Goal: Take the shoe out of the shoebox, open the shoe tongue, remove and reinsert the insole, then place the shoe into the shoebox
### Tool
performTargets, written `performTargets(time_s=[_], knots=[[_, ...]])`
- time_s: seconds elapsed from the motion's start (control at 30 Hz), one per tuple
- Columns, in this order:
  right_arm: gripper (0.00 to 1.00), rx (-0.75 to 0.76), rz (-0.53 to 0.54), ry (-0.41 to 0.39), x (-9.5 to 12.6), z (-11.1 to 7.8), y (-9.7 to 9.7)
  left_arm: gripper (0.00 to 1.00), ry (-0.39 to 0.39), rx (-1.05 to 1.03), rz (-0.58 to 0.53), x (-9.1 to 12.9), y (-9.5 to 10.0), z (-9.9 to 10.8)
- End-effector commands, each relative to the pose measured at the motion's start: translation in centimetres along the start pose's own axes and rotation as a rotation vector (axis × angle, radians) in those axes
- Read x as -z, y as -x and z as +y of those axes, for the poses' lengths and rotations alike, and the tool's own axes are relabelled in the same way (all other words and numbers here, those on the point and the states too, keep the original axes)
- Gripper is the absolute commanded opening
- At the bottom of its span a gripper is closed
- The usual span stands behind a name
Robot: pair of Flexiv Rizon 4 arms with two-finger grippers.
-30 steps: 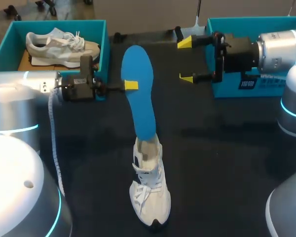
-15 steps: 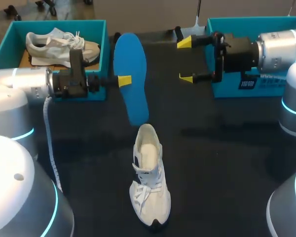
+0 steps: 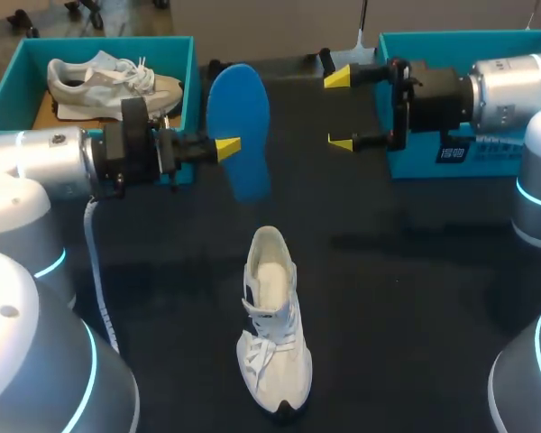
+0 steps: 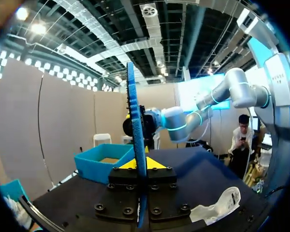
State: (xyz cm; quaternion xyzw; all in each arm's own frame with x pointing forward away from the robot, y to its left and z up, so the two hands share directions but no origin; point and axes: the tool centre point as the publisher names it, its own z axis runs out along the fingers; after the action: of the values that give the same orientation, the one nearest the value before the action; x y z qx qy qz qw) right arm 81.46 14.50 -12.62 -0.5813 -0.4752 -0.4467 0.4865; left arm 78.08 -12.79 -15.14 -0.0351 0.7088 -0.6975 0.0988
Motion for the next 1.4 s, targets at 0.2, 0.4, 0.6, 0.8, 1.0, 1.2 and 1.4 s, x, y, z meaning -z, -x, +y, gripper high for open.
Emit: performTargets(time_s=[0.2, 0.4, 0.6, 0.8, 1.0, 1.2, 1.4], knots=[[1.0, 0.0, -0.002, 0.002, -0.16, -0.02, 0.0, 0.0, 0.034, -0.436, 0.056, 0.6, -0.05, -0.71], [1.0, 0.0, -0.002, 0.002, -0.16, -0.02, 0.0, 0.0, 0.035, -0.467, 0.061, 0.56, -0.27, -0.53], [1.0, 0.0, -0.002, 0.002, -0.16, -0.02, 0.0, 0.0, 0.07, -0.657, 0.058, 0.46, 0.02, -0.23], [1.0, 0.0, -0.002, 0.002, -0.16, -0.02, 0.0, 0.0, 0.19, -1.051, -0.086, 0.09, 0.12, 0.23], [1.0, 0.0, -0.002, 0.002, -0.16, -0.02, 0.0, 0.0, 0.19, -1.051, -0.086, 0.09, 0.12, 0.23], [1.0, 0.0, -0.002, 0.002, -0.16, -0.02, 0.0, 0.0, 0.19, -1.051, -0.086, 0.09, 0.12, 0.23], [1.0, 0.0, -0.002, 0.002, -0.16, -0.02, 0.0, 0.0, 0.142, -1.161, -0.038, -0.2, 0.53, 0.07]])
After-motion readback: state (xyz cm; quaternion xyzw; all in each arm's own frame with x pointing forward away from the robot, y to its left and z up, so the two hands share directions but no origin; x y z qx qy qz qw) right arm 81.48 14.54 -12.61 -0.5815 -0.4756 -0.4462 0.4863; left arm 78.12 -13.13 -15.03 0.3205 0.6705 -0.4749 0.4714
